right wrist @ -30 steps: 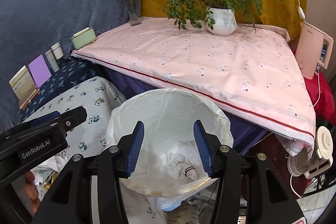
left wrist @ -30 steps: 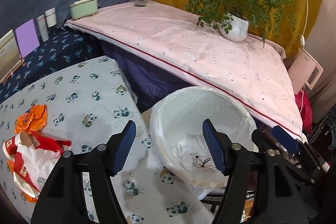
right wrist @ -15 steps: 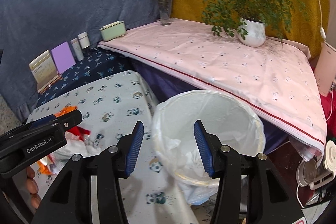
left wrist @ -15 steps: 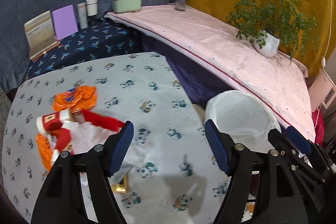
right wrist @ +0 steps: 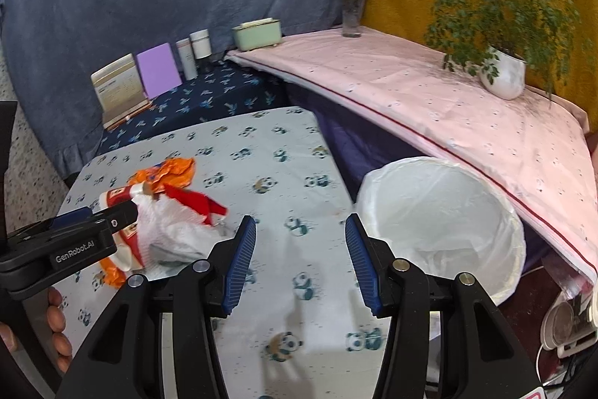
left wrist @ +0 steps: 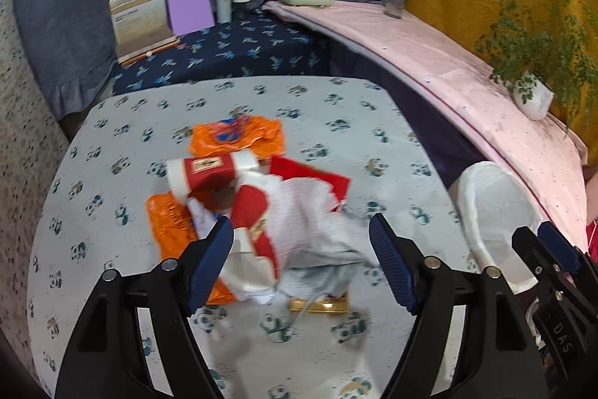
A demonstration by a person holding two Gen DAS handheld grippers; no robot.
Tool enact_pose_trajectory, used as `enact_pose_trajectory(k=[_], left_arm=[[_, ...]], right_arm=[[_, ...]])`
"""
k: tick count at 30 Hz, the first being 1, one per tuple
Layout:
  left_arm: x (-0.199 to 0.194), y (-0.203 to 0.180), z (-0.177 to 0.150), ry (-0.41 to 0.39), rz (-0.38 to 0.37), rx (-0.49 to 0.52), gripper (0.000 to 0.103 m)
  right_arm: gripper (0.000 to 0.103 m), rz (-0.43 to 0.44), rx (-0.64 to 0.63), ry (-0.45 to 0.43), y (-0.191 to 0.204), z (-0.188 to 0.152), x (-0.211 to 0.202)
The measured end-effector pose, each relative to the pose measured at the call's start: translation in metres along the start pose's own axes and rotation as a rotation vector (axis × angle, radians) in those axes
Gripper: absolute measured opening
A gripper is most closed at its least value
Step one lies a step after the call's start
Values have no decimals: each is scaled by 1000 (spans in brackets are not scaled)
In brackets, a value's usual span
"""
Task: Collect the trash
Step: 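Move both tools back over the trash pile on the table, then grasp the red-and-white paper cup with the left tool while the right tool grasps a tissue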
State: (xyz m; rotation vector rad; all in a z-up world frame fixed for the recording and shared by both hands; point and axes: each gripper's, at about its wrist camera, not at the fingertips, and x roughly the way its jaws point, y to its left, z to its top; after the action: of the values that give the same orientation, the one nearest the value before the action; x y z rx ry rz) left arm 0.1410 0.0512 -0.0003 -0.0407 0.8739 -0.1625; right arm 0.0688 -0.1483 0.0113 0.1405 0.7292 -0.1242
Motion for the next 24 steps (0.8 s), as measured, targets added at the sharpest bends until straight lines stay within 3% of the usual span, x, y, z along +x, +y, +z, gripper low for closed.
enact_pose_trajectory(k=[9, 12, 19, 24], left_arm=[[16, 35, -8, 47, 14, -38, 71], [24, 40, -9, 67, 3, -39, 66], [42, 52, -10, 120, -23, -51, 49], [50, 58, -10, 157, -69, -62, 30]], right_arm=[[49, 57, -73, 49, 48, -7, 21], [49, 69, -89, 65, 58, -9, 30], [49, 97, -121, 109, 82, -10, 52], [49, 124, -139, 142, 98, -11, 71]])
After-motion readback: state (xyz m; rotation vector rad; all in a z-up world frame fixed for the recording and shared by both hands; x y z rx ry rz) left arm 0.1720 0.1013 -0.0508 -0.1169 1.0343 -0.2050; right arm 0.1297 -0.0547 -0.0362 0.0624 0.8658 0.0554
